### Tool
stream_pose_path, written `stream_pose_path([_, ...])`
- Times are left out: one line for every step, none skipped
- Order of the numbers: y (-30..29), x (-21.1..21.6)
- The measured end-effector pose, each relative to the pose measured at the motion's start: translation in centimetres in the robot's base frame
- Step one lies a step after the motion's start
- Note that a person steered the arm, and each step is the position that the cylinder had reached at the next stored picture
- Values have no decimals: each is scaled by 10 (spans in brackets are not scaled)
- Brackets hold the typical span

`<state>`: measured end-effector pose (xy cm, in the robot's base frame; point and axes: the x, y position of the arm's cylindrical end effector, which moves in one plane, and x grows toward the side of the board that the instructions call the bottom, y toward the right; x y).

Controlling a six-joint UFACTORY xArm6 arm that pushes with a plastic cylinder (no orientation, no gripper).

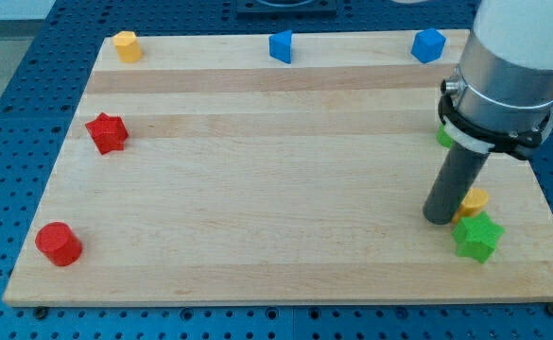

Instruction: Keep your hand at the bottom center of the board

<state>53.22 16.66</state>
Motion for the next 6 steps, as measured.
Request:
stream_pose_path([-2,-7])
stream_pose_path([-9,-20])
stream_pose_path([-45,-17])
stream_pose_path([-85,9])
stream_pose_path([-134,37])
stream_pose_path([-193,64])
